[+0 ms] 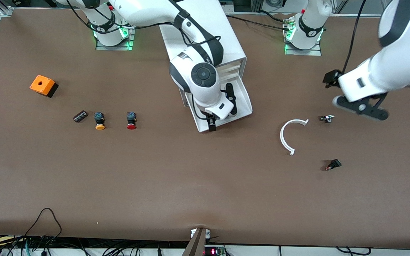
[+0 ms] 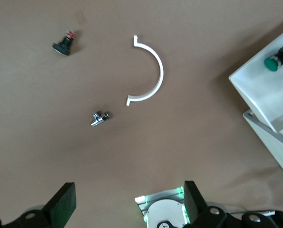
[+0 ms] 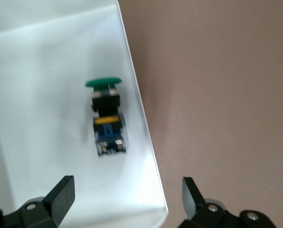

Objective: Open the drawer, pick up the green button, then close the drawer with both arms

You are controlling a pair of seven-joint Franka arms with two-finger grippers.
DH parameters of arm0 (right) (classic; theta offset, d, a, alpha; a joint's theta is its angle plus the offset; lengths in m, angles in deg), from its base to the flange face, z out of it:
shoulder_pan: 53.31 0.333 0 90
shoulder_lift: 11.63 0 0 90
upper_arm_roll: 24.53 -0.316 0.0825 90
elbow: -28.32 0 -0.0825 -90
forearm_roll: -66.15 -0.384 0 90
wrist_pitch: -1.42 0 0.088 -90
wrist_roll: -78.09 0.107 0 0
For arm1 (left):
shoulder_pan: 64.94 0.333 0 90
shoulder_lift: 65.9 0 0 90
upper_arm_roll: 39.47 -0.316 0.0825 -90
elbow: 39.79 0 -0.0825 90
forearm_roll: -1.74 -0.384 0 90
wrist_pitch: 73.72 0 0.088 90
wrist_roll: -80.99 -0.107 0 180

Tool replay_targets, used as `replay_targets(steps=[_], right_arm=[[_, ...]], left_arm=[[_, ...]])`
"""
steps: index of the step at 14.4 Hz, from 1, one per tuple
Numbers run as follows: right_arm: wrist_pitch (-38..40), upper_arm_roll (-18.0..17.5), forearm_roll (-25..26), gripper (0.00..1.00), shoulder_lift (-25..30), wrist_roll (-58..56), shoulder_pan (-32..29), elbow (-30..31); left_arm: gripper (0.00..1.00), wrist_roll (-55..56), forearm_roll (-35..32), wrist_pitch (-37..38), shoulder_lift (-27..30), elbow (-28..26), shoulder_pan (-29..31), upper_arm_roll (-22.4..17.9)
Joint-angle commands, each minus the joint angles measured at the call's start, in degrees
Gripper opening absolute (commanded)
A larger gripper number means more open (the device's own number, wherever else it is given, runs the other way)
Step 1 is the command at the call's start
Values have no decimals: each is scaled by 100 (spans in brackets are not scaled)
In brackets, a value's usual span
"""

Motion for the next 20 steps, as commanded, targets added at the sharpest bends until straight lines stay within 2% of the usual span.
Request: replay_targets(steps=[1, 3, 6, 8, 11, 14, 18, 20], right_arm=[[-50, 74, 25, 100, -214, 183, 146, -227], [-103, 65, 33, 100, -276, 191, 172, -227], [-103, 65, 51, 100, -337, 191, 181, -201], [-103, 65, 60, 100, -355, 191, 181, -192], [-95, 65, 60, 100, -373, 191, 216, -183], [-94, 65, 191, 100, -399, 191, 304, -139], [-103, 65, 183, 100, -434, 191, 322, -139], [-147, 65, 183, 100, -452, 191, 322, -139]], left_arm=[[100, 75, -127, -682, 536, -505, 524, 367], [100, 127, -83, -974, 1091, -1208, 665, 333], [100, 1029, 84, -975, 1251, -1544, 683, 200], [100, 1323, 84, -914, 1173, -1476, 709, 209], [100, 787, 128, -993, 1146, -1493, 789, 262], [100, 456, 479, -984, 1225, -1501, 981, 244], [100, -477, 480, -958, 1304, -1572, 1017, 253], [100, -505, 471, -966, 1287, -1580, 1017, 262]])
